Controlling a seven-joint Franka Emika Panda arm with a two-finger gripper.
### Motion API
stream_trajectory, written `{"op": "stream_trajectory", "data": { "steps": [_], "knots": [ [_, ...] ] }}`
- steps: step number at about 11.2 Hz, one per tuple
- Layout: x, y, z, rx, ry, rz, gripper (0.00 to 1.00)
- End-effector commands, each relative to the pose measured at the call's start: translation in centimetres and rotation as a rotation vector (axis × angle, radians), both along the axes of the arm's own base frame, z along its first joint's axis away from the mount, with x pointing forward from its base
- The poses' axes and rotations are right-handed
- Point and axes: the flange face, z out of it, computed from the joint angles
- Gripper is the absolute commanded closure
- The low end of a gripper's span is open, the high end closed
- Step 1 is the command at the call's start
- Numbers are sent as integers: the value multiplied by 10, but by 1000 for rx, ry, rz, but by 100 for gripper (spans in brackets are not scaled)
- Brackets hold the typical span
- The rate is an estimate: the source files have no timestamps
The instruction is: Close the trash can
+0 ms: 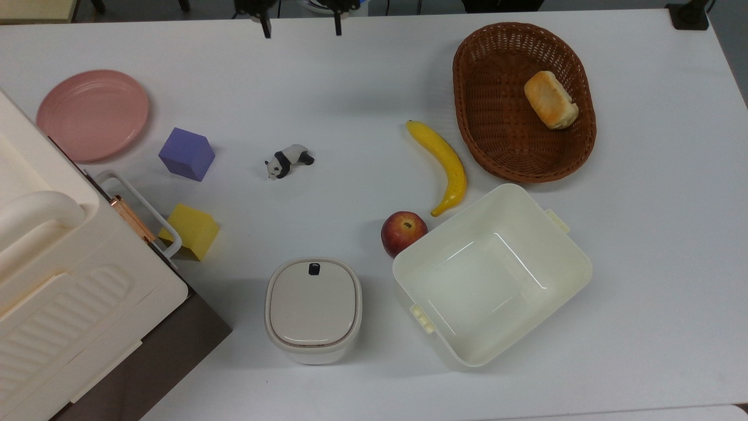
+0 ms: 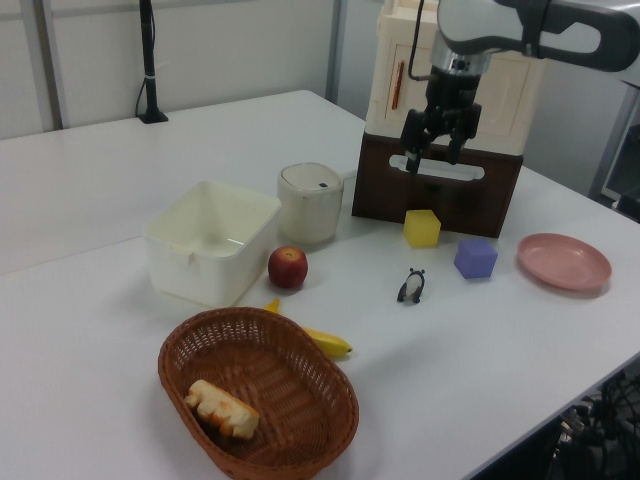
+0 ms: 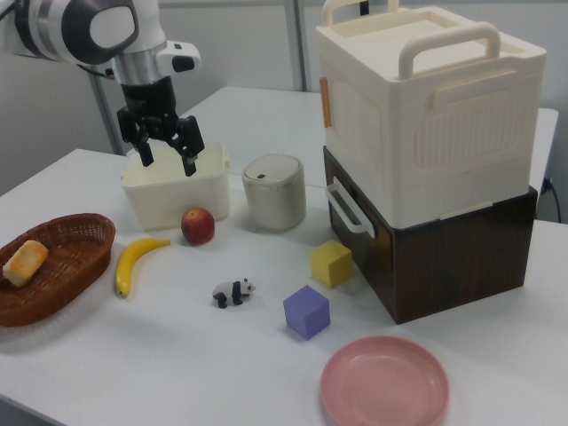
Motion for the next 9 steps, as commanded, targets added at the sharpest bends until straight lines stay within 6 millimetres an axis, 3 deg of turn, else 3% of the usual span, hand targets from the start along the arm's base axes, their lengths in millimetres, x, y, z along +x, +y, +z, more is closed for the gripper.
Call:
{"op": "stream_trajectory", "data": {
  "steps": [1,9],
  "knots": [
    [-11,-20,14,37,25,-45,0],
    [-7,-17,6,34,40,-41,0]
  ]
}}
